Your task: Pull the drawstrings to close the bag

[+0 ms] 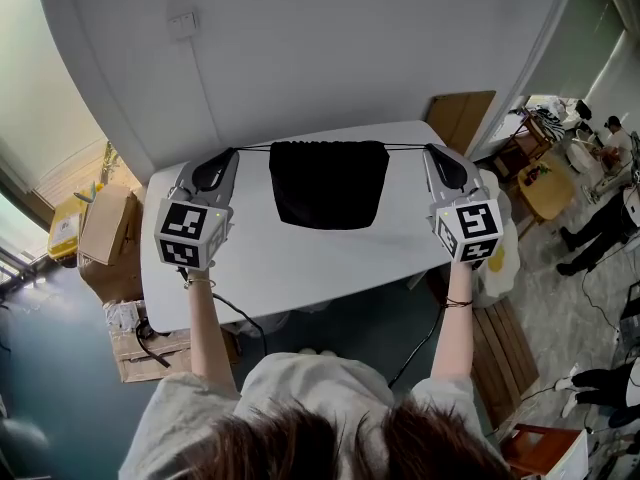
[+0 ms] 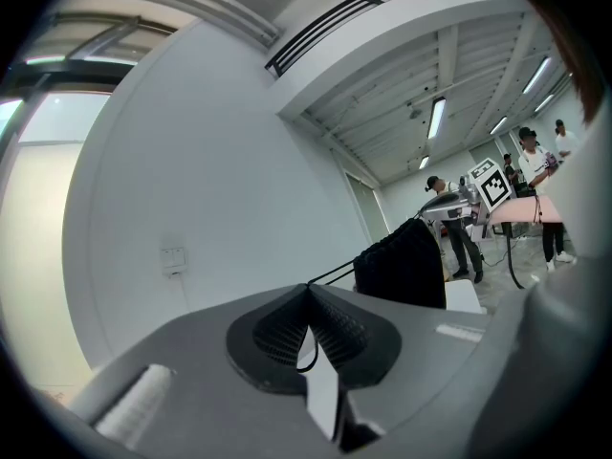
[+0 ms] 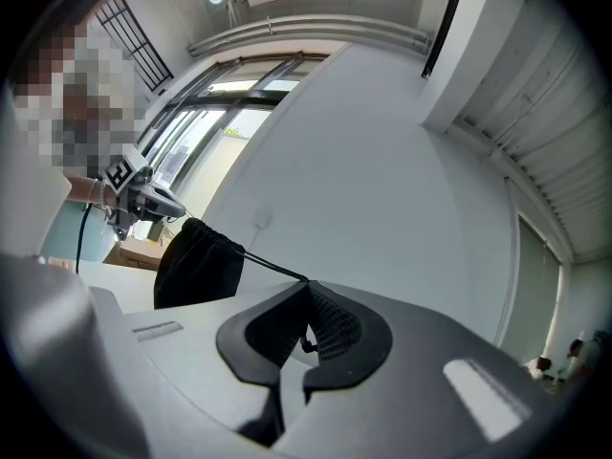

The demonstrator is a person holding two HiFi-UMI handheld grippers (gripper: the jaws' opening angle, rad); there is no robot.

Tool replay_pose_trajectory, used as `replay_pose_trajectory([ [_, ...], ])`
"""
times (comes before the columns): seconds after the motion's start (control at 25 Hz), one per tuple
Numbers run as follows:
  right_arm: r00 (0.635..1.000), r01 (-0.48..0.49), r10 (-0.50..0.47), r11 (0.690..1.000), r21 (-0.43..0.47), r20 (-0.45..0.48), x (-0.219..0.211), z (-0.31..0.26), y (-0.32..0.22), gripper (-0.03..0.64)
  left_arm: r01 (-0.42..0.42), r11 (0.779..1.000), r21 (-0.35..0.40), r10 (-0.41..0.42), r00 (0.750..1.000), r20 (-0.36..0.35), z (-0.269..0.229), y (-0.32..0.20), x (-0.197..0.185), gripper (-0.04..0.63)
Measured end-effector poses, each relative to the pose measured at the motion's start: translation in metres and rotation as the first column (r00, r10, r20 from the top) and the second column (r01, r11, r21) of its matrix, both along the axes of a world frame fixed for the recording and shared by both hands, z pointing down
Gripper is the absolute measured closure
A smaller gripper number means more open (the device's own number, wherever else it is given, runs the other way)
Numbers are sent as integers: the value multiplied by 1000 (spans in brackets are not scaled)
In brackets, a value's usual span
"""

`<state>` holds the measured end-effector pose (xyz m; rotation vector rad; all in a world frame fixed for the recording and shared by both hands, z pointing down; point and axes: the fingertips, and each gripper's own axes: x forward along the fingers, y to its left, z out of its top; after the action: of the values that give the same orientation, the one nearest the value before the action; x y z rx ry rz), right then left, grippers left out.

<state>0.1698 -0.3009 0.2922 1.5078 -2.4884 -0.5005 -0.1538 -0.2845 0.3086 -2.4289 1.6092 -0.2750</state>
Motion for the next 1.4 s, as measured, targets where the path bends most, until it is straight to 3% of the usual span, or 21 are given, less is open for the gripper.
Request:
replay_pose_trajectory([
  [1.4, 991, -91, 89, 996, 14, 95, 32, 0, -2, 606, -12, 999, 34, 12, 1000, -11, -10, -10, -5, 594],
])
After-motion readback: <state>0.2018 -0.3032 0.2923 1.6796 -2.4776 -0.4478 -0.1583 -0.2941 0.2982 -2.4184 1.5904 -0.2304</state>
